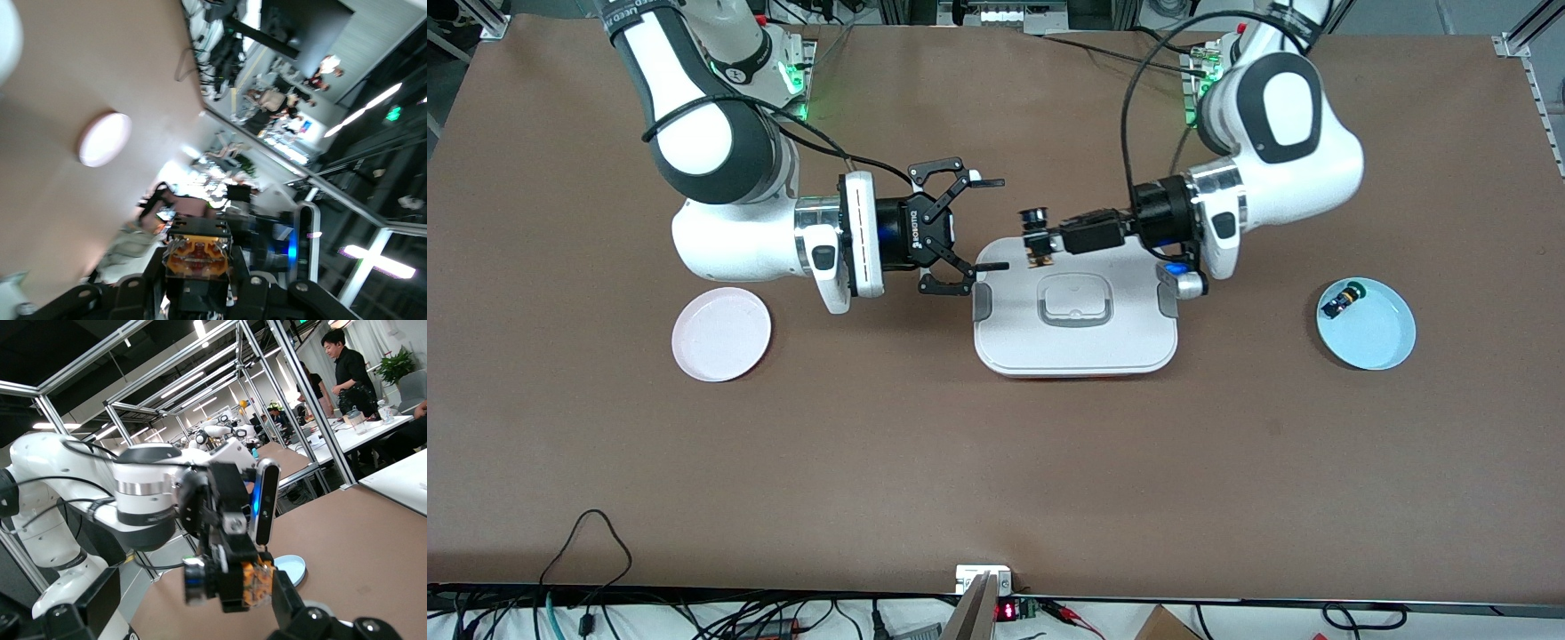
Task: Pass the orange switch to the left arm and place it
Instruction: 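Carry the switch over the box while the left gripper grasps it, then open the right gripper while the left gripper pulls the switch away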
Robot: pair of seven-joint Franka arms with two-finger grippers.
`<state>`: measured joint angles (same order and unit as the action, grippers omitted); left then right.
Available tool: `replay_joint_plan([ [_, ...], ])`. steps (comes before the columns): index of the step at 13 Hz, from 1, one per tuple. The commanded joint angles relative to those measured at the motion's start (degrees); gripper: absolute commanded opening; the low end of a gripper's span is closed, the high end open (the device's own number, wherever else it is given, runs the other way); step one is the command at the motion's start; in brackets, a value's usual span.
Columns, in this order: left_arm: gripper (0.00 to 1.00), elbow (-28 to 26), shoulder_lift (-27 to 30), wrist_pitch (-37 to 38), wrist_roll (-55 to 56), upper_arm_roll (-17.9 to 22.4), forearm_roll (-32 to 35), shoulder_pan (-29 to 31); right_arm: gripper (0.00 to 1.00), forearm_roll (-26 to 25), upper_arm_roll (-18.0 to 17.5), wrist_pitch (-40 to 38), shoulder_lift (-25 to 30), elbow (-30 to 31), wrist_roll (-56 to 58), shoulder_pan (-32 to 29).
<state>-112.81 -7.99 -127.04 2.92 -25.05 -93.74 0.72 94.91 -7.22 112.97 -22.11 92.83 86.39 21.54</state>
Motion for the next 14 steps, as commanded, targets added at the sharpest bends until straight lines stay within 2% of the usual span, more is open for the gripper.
replay_joint_plan([
  [1, 0.0, -2.86, 2.37, 10.81, -0.73, 4.11, 16.13, 4.9, 1.0, 2.46, 0.37, 0.42, 2.51, 0.33, -2.62, -0.79],
  [3, 0.0, -2.16, 2.37, 18.54, -1.08, 11.31, 34.5, 4.91, 1.0, 0.9, 0.63, -0.03, 4.7, 1.03, -6.39, -3.95],
  [5, 0.0, -2.06, 2.02, 23.58, -3.43, 17.55, 47.27, 5.08, 1.0, -1.22, 0.63, -3.17, 6.02, 4.45, -7.1, -7.02],
  [7, 0.0, -2.33, 1.14, 24.21, -9.58, 21.08, 58.97, 5.87, 1.0, -3.4, 0.98, -6.87, 6.12, 6.92, -10.43, -10.45],
  [9, 0.0, -2.07, -0.61, 23.16, -11.18, 22.15, 71.96, 7.54, 1.0, -12.24, 3.52, -9.16, 6.21, 7.54, -21.02, -11.61],
  [11, 0.0, -1.89, -2.54, 17.13, -11.18, 22.15, 85.15, 8.77, 1.0, -23.84, 6.24, -9.87, 7.26, 7.54, -37.25, -11.87],
  [14, 0.0, 0.57, -8.42, 10.16, -11.19, 22.24, 98.89, 11.32, 1.0, -41.07, 6.78, -9.87, 8.22, 7.01, -58.03, -12.93],
])
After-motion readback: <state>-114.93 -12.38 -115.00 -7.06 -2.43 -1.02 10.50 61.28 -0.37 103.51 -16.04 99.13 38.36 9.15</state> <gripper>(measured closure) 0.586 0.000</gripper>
